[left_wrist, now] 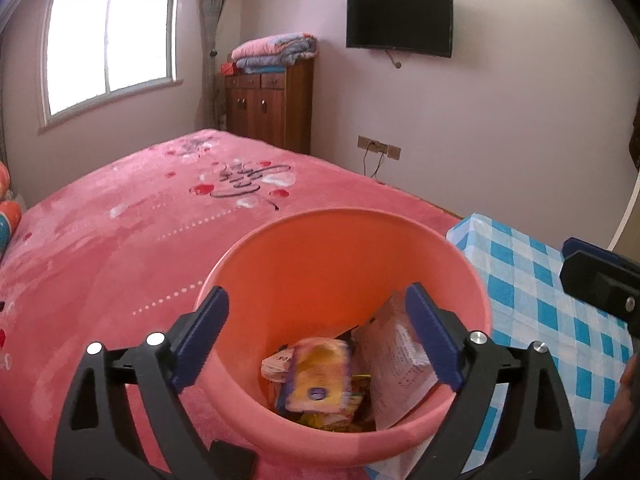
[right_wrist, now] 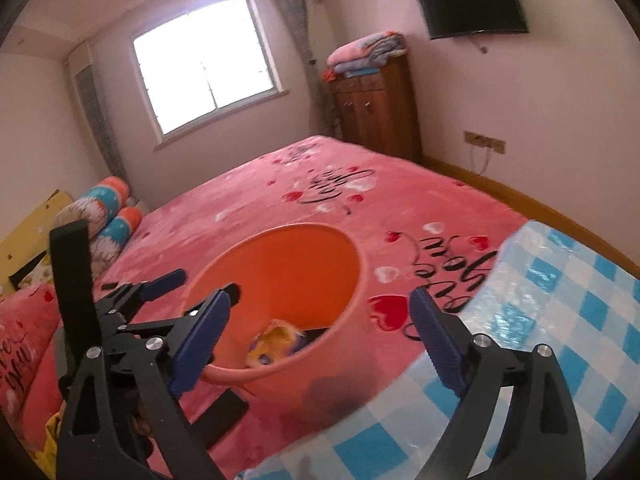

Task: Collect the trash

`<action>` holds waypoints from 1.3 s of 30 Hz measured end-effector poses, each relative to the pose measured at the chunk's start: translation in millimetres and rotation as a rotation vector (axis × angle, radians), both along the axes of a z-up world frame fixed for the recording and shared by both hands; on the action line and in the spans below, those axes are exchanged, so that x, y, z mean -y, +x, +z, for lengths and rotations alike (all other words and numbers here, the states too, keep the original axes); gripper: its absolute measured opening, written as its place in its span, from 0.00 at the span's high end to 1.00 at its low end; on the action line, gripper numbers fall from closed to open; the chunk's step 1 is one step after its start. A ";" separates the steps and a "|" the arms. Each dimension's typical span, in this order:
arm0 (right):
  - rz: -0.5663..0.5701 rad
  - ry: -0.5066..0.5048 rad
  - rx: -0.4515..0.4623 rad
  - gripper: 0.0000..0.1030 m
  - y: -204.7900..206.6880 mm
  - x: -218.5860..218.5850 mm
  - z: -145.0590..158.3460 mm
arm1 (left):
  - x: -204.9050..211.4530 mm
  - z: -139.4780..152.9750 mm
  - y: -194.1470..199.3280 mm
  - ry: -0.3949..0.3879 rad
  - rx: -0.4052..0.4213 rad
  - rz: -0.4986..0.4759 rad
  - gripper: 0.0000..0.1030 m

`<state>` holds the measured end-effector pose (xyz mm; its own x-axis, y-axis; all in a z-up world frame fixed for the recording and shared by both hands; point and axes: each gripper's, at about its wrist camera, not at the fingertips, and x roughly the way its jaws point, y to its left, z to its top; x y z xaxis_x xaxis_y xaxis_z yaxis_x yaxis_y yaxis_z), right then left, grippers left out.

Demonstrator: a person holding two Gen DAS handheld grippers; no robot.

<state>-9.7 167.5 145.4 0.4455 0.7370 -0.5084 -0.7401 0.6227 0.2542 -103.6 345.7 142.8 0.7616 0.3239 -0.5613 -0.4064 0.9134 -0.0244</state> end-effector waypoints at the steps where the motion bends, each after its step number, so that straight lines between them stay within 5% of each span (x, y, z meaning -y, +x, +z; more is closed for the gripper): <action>1: -0.019 0.003 0.002 0.13 -0.2 6.7 -0.6 | 4.0 1.8 -0.9 0.010 0.005 -0.004 0.10; 10: -0.151 0.005 -0.054 0.12 2.0 63.7 -12.7 | 44.3 9.7 -2.4 0.029 0.024 -0.066 0.06; 39: -0.439 -0.039 -0.011 0.09 -34.6 202.6 -27.6 | 170.9 -4.1 13.5 0.073 -0.025 -0.244 0.04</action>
